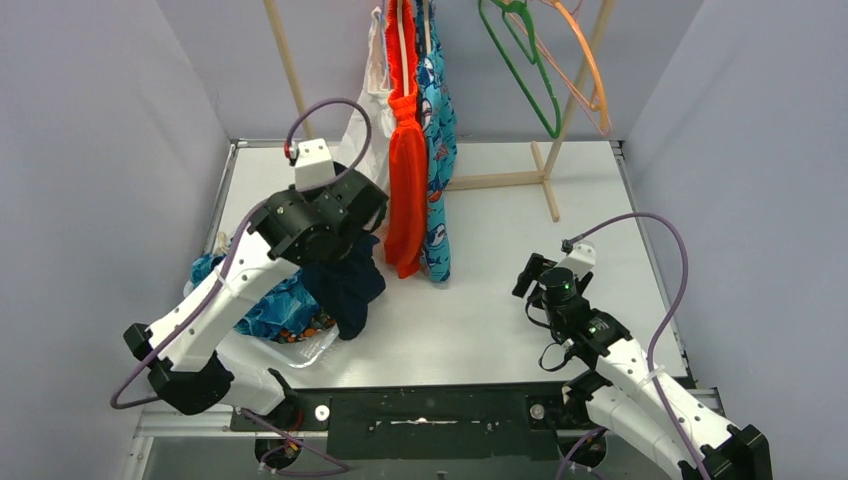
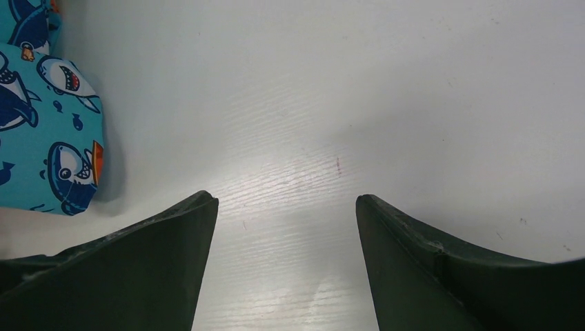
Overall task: Remove the shorts from the hanger
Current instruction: Place the hanger on the clothes rod.
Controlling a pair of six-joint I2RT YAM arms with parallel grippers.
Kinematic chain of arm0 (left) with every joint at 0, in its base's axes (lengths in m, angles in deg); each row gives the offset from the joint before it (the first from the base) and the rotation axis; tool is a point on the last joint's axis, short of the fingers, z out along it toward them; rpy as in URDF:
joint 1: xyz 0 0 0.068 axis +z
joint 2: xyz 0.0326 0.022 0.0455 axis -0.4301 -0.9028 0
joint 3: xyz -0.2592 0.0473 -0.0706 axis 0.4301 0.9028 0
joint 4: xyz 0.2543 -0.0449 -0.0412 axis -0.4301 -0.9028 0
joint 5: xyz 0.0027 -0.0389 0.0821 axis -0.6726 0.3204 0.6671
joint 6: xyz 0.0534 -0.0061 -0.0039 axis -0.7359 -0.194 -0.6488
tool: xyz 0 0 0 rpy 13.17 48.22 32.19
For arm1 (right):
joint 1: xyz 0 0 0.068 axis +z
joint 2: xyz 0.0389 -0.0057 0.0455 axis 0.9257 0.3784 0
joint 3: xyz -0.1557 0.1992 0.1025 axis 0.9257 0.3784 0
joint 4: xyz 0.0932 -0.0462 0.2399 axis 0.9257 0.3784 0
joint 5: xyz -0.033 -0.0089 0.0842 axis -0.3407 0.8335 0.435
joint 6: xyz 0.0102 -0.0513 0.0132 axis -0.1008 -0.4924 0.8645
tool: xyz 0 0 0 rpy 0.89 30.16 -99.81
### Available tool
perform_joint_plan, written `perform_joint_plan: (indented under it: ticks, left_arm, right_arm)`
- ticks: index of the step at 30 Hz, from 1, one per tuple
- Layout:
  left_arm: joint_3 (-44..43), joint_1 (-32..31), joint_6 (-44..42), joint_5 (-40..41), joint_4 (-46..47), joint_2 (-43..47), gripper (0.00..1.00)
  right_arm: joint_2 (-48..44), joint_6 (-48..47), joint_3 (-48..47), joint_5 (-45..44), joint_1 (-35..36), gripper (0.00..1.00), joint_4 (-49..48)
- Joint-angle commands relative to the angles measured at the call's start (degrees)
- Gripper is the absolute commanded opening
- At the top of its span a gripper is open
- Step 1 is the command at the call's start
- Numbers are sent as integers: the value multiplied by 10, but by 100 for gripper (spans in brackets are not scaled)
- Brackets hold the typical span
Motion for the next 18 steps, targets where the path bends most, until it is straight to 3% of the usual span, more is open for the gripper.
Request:
perform_joint_plan:
  ticks: [1, 5, 11, 13, 18]
  left_arm:
    - [-51, 100, -117, 31, 51, -9, 0]
    - [-124, 232, -231, -15, 119, 0, 0]
    - [-289, 287, -286, -5, 65, -41, 0]
    - [-282, 288, -273, -19, 37, -44, 0]
    - [-162, 288, -242, -61, 44, 3, 0]
  right_arm:
    - [5, -1, -27, -4, -5, 75, -29]
    - [-1, -8, -29, -10, -6, 75, -21]
    - [-5, -10, -25, -12, -8, 75, -26]
    - [1, -11, -27, -11, -9, 75, -33]
    - [22, -13, -34, -8, -9, 75, -43]
